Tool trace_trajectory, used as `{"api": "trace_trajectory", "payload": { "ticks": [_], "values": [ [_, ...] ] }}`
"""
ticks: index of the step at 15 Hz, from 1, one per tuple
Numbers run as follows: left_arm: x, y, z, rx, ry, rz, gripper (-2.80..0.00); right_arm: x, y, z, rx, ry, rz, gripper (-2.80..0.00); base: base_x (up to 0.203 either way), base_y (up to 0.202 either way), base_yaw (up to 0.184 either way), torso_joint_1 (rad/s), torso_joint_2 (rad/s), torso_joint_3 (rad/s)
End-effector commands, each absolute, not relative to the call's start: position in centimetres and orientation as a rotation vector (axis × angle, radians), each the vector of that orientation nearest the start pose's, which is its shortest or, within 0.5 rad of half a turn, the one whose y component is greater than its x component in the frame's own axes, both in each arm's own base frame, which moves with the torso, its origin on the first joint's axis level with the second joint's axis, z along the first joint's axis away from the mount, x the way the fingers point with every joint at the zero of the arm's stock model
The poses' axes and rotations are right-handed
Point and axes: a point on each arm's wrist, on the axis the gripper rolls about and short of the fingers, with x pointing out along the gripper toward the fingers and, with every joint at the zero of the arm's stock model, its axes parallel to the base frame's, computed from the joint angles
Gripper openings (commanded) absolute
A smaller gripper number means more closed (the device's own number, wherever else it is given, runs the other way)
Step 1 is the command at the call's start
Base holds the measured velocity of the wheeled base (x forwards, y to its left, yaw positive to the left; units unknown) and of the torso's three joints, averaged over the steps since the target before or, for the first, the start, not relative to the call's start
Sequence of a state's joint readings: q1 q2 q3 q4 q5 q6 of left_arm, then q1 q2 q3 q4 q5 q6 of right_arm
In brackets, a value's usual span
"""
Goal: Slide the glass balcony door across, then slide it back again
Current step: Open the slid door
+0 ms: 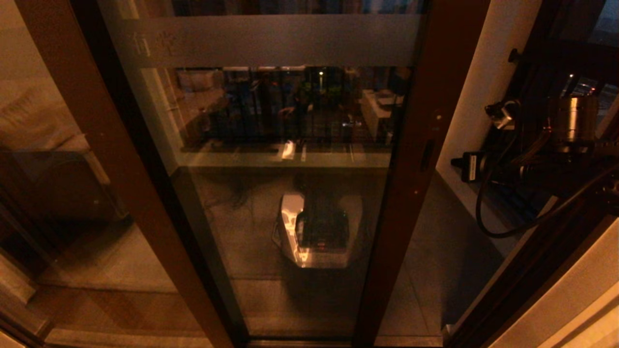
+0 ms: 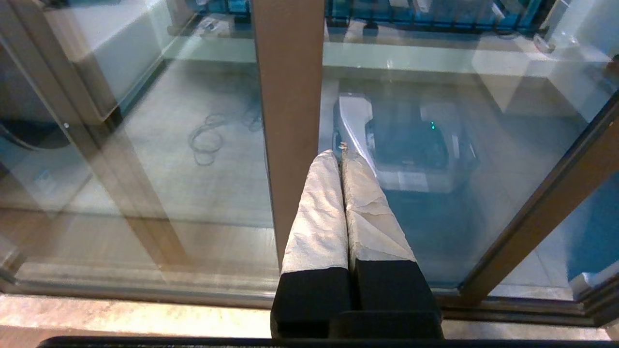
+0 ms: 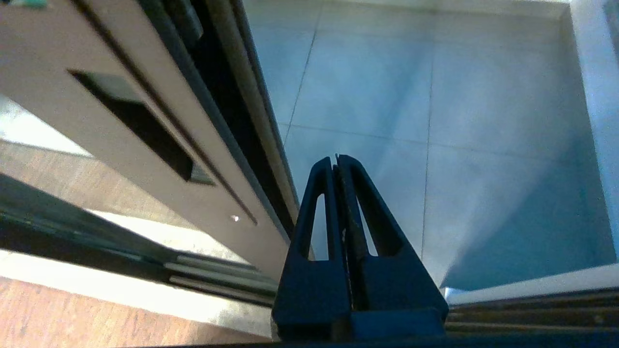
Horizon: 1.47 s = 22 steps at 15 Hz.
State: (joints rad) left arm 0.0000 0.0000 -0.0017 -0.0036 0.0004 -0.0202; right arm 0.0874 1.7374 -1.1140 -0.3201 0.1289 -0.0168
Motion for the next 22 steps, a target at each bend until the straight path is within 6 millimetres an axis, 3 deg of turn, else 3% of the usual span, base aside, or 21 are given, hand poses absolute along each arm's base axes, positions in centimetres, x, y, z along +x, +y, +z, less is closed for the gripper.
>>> {"api": "trace_trajectory", "payload": {
  "ticks": [1, 5, 22],
  "values": [
    [-2.3, 0.0, 7.6, -0.021, -0.006, 0.001, -2.8, 33.7, 3.4, 22.2, -0.011, 0.293, 0.221, -2.8, 0.0, 0.0, 0.0, 0.0, 0.0, 0.0],
    [-2.3, 0.0, 7.6, -0.021, -0.006, 0.001, -2.8, 34.6, 4.7, 22.1, -0.016, 0.253, 0.221, -2.8, 0.0, 0.0, 0.0, 0.0, 0.0, 0.0],
    [-2.3, 0.0, 7.6, -0.021, -0.006, 0.001, -2.8, 34.2, 8.7, 22.4, -0.006, 0.244, 0.29, -2.8, 0.0, 0.0, 0.0, 0.0, 0.0, 0.0]
  ]
}}
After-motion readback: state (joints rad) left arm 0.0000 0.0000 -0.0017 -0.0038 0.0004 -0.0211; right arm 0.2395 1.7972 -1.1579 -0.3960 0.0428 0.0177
